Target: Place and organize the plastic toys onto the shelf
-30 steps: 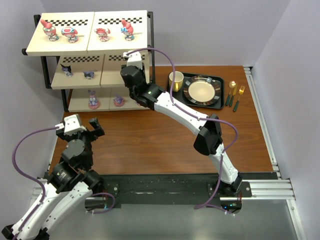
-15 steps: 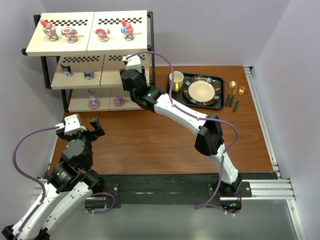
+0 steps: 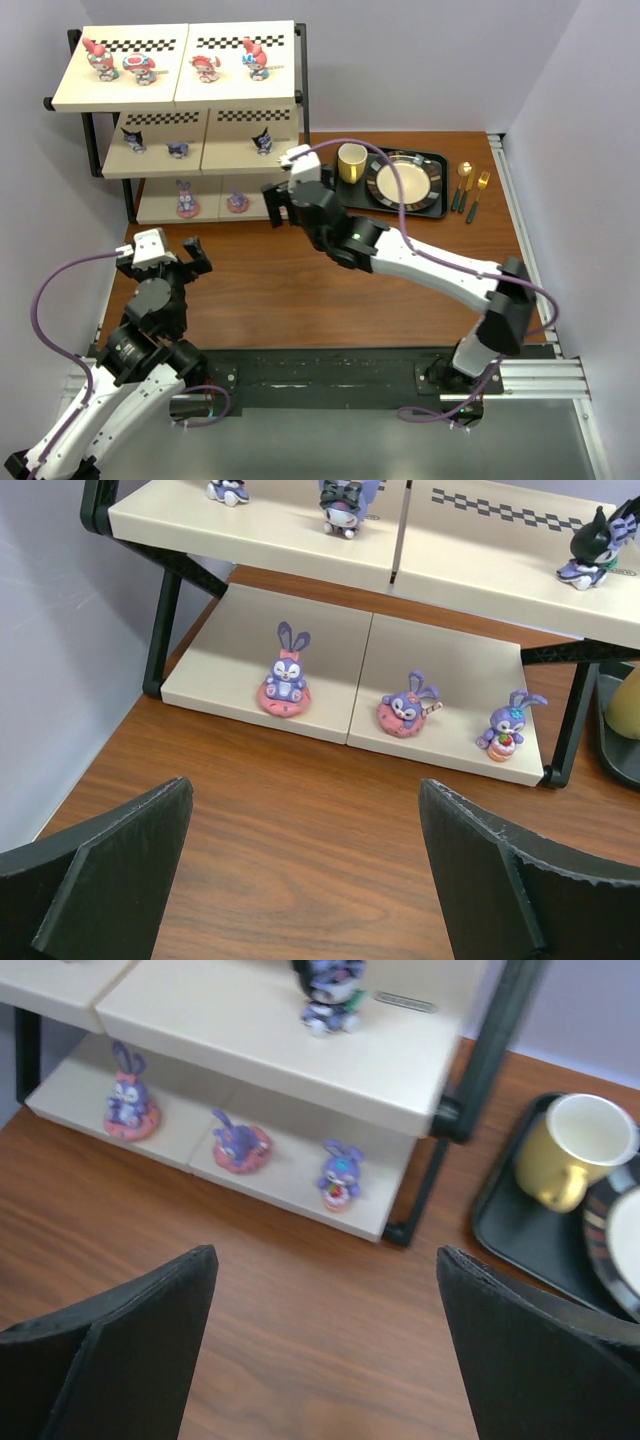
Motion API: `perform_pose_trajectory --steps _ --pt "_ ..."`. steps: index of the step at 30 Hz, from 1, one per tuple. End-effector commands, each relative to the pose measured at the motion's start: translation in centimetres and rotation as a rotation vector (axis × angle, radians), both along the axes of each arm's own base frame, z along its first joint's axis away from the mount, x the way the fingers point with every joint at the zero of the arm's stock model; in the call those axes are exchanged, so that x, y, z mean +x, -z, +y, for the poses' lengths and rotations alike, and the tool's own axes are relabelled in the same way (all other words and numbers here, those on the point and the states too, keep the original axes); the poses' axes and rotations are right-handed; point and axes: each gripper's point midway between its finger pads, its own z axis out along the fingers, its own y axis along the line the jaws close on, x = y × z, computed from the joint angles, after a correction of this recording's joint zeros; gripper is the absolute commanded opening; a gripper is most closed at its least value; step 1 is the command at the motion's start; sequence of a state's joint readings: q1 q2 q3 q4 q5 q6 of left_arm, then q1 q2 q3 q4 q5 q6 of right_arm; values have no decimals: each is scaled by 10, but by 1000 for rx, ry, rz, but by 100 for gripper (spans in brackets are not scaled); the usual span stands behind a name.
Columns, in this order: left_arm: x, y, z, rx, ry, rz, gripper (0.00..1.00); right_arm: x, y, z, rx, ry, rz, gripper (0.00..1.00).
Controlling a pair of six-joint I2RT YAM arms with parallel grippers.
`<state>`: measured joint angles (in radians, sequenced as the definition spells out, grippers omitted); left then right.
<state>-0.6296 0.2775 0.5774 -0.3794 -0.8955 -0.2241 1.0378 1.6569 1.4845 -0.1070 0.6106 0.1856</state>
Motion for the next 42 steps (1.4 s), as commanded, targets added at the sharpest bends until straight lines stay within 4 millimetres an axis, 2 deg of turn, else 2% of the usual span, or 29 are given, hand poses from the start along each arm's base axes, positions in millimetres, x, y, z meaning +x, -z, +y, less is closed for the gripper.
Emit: perform_pose_trajectory --steps 1,2,3,4,5,6,7,8,9,10,11,12,13,15,16,18,20,22,23,25,27,29,30,35,42 --pt "0 -13 -5 -29 29 -30 100 -4 -30 -43 38 24 -90 99" --pt "-1 -15 -4 -32 31 -28 100 -3 -20 -55 12 40 -80 99" --pt "-4 -17 -2 -29 33 -19 100 -3 -27 -71 18 69 -90 98" --pt "-6 -19 -2 -35 34 -16 100 5 -23 -91 8 111 -81 99" --pt "-8 -21 0 -40 34 -16 100 8 -8 -108 -7 137 -57 99" --pt "-13 -24 3 -71 27 -16 100 16 -15 -137 53 178 -49 99" --pt "-15 -26 3 -77 36 -16 100 20 -12 -155 75 208 -39 99" --pt "-18 -29 2 -85 53 -23 100 21 5 -173 70 234 -10 99" --pt "-22 -34 2 -87 76 -22 100 29 4 -202 89 300 -10 99" --pt "-25 -36 1 -108 84 -25 100 24 -5 -220 110 331 -31 99" --pt "-30 -45 4 -129 86 -44 100 21 1 -235 100 361 -26 99" --pt "-33 -45 5 -139 92 -35 100 20 3 -257 86 411 -21 99" --pt "-35 -47 7 -141 91 -37 100 12 -7 -272 105 439 -45 99" --pt "-44 -52 15 -178 66 -46 100 1 1 -295 88 492 -23 99" --pt "-49 -56 19 -191 64 -57 100 -10 -8 -303 103 503 -46 99" --pt "-60 -66 24 -197 86 -73 100 -25 0 -321 75 557 -35 99" --pt "-73 -79 34 -224 88 -117 100 -44 -2 -338 87 597 -61 99" --pt "-83 -87 42 -246 83 -158 100 -56 3 -346 86 603 -63 99" --pt "-86 -90 45 -248 82 -170 100 -67 -6 -351 120 600 -101 99" --pt "-91 -92 49 -239 83 -178 100 -76 -4 -357 123 599 -119 99" --pt "-92 -91 51 -235 77 -177 100 -88 -15 -364 158 601 -177 98" --pt "-92 -90 52 -237 74 -177 100 -93 -14 -369 167 604 -203 99" --pt "-93 -90 51 -244 74 -181 100 -100 -22 -373 192 607 -243 99" --pt "-91 -91 51 -252 76 -218 100 -106 -23 -378 211 607 -290 99" --pt "-82 -86 45 -234 71 -187 100 -98 -17 -371 179 593 -248 98"
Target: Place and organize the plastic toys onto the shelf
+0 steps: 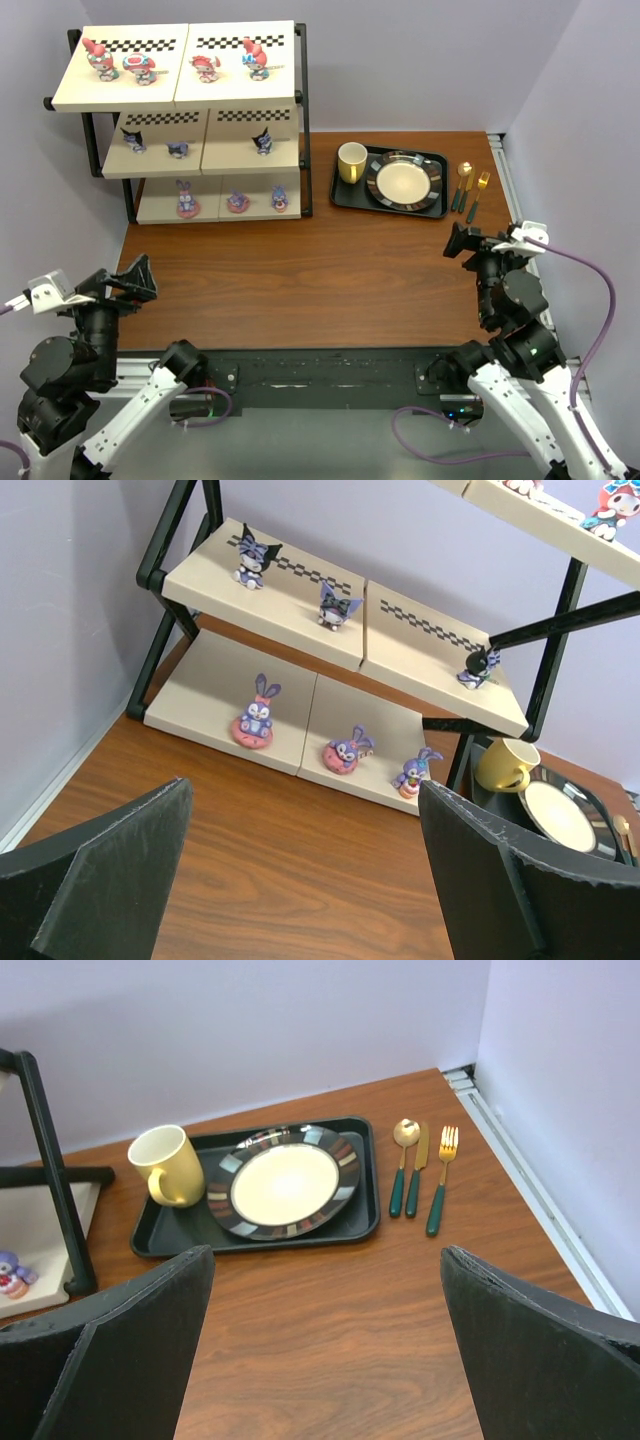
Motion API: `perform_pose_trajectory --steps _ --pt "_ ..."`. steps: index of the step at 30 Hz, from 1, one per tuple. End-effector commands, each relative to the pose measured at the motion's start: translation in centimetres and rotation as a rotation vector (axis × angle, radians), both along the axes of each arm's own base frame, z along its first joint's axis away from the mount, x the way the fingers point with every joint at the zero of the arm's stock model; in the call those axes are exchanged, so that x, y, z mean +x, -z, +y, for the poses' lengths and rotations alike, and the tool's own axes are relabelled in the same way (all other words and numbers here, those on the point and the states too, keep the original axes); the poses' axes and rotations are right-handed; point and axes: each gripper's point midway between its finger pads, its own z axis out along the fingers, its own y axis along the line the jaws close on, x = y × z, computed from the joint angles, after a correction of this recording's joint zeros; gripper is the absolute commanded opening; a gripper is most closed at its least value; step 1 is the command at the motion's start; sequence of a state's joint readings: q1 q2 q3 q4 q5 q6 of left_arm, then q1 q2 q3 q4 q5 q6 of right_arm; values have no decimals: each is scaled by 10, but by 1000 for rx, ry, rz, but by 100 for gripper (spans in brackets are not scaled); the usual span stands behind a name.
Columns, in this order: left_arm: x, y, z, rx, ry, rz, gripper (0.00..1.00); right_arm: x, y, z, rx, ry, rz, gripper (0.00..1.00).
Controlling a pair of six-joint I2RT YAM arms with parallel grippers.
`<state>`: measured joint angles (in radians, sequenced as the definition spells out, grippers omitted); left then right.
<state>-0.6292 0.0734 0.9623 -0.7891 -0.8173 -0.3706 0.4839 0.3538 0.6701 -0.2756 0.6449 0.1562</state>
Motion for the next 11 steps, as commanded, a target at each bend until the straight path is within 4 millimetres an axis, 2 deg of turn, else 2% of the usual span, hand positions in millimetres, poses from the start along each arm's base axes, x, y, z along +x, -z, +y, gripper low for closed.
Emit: perform_pose_trajectory --steps 1,11 --pt "5 -3 -2 12 -10 -10 100 7 -4 1 -14 13 4 99" --pt "12 1 -7 14 -10 -13 100 7 -5 1 -18 10 -5 99"
